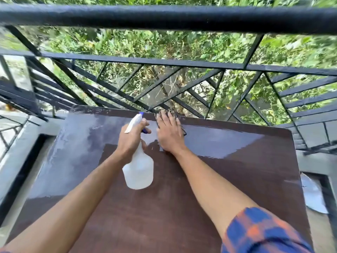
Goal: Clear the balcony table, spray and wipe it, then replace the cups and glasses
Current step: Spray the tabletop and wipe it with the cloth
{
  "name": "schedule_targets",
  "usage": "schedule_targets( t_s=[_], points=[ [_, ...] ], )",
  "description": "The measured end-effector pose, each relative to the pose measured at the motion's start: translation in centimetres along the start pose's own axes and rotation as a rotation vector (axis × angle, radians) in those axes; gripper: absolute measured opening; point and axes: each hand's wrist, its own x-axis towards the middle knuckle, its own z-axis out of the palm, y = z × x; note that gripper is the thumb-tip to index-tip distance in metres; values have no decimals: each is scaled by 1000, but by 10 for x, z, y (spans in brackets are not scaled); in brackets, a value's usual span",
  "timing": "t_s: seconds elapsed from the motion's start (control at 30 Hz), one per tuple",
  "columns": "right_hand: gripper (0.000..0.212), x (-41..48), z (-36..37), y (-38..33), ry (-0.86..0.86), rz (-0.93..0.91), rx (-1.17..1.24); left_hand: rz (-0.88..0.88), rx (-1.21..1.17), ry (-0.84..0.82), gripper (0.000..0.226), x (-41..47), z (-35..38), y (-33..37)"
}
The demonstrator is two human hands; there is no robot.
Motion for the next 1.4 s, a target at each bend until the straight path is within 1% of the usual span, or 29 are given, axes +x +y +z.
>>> schedule_targets(
  t_s=[0.1, 0.13, 0.17, 0.23, 0.33, 0.4, 0.47, 0.53, 0.57, 0.6, 0.67, 0.73, 0.8, 0.87, 0.9, 0.93, 1.0, 1.03, 1.1, 1.2, 1.27, 1.33, 1.4],
  points=[
    [59, -23, -10, 35, 6, -88, 4, -30, -3, -7, 40, -1, -2, -4],
    [59, -35, -15, 51, 29, -77, -5, -36, -3, -15, 41, -2, -2, -5],
    [58, -47, -21, 69, 64, -28, 0, -38, 3, -31, 42, -3, -2, -6],
    [57, -71, -36, 113, 144, 160, 4, -43, -4, -54, 38, -5, -2, -7],
    [59, -106, -65, 181, 264, 541, -4, -49, -18, -81, 43, -9, -4, -8],
    [61, -117, -82, 207, 318, 763, 14, -36, -13, -97, 43, -11, -6, -8],
    [62, -111, -88, 210, 326, 892, 36, -27, -2, -106, 36, -14, -7, -9],
    [64, -96, -87, 189, 306, 938, 57, -28, 10, -109, 36, -18, -8, -10],
    [65, -86, -84, 173, 290, 907, 54, -29, 15, -111, 36, -20, -8, -10],
    [65, -76, -78, 151, 258, 834, 38, -28, 17, -110, 33, -23, -8, -10],
    [67, -54, -60, 98, 171, 612, 5, -19, 14, -98, 23, -27, -9, -10],
    [68, -33, -36, 39, 73, 381, 32, -7, 16, -84, 14, -31, -10, -9],
    [69, -23, -17, -14, -43, 131, 34, -5, 32, -78, 22, -34, -11, -8],
    [77, -29, -6, -51, -124, -65, 80, -8, 52, -74, 25, -36, -11, -7],
    [80, -36, -2, -59, -127, -116, 118, -11, 56, -71, 23, -36, -10, -7],
    [78, -41, -1, -60, -120, -143, 116, -13, 51, -71, 21, -35, -10, -7],
    [67, -45, -7, -42, -86, -141, 18, 0, 52, -73, 25, -34, -8, -9],
    [62, -44, -13, -24, -65, -90, 3, 4, 68, -74, 30, -34, -7, -10],
    [59, -47, -34, 26, -10, 102, 31, -1, 84, -73, 33, -35, -1, -11],
    [58, -78, -75, 126, 130, 405, 36, -13, 92, -102, 32, -40, 14, -9],
    [58, -112, -96, 190, 184, 578, 38, -9, 100, -127, 32, -43, 28, -7],
    [58, -146, -106, 236, 219, 700, 34, -4, 100, -159, 32, -48, 43, -5],
    [59, -179, -108, 259, 268, 798, 48, -8, 97, -196, 30, -54, 59, -4]
  ],
)
